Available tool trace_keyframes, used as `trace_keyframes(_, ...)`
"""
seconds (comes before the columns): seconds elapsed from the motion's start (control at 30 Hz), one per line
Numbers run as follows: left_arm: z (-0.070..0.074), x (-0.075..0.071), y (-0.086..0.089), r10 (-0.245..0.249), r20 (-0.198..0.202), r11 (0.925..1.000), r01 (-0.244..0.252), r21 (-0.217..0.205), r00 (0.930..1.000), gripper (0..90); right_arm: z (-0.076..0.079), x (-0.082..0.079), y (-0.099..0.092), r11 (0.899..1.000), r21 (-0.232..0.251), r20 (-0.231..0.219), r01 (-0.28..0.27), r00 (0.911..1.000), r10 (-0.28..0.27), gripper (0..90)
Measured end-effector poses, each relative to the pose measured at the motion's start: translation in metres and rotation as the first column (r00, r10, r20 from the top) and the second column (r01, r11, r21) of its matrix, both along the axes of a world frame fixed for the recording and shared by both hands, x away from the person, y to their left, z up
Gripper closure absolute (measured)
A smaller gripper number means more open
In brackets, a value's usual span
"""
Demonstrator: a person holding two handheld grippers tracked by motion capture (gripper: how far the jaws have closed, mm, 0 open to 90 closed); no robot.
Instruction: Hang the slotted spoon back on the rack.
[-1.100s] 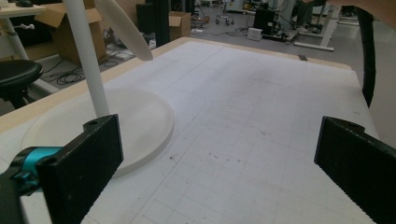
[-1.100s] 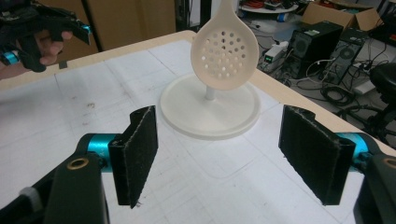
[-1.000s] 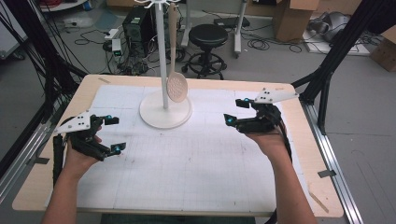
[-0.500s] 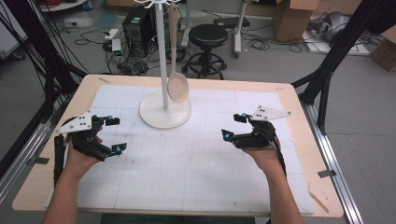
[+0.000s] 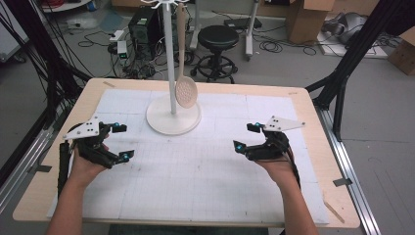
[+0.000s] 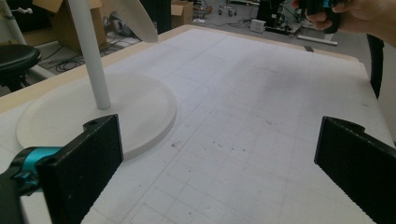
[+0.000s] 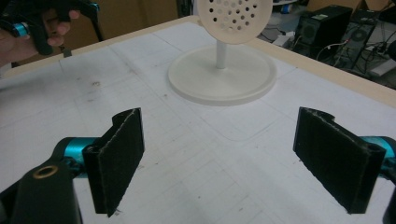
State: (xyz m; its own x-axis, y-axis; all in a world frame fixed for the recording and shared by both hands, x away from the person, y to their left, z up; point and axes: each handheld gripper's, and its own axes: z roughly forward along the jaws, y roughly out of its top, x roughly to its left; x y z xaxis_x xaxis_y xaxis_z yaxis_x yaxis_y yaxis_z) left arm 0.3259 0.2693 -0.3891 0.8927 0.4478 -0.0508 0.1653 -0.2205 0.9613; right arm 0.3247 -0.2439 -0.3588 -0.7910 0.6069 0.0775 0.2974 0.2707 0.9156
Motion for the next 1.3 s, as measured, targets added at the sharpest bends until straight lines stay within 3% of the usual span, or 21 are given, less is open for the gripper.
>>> trace_keyframes(0.23, 0.001, 0.0, -0.002, -0.007, 0.005, 1.0, 0.007, -0.007, 1.0, 1.7, -0.015, 0.001, -0.003, 1.0, 0.021, -0.058, 0.013, 0.9982, -0.012, 15.1)
trace_keyframes(0.5, 0.001, 0.002, -0.003, -0.013, 0.011, 0.9998, 0.013, -0.014, 0.9999, 1.7, -0.014, -0.002, -0.002, 1.0, 0.008, -0.046, 0.01, 0.9989, -0.01, 15.1)
trace_keyframes(1.3, 0.001, 0.001, -0.005, -0.013, 0.003, 0.9999, 0.013, 0.0, 0.9999, 1.6, -0.018, -0.001, -0.002, 1.0, 0.001, -0.065, 0.02, 0.9977, -0.02, 15.1)
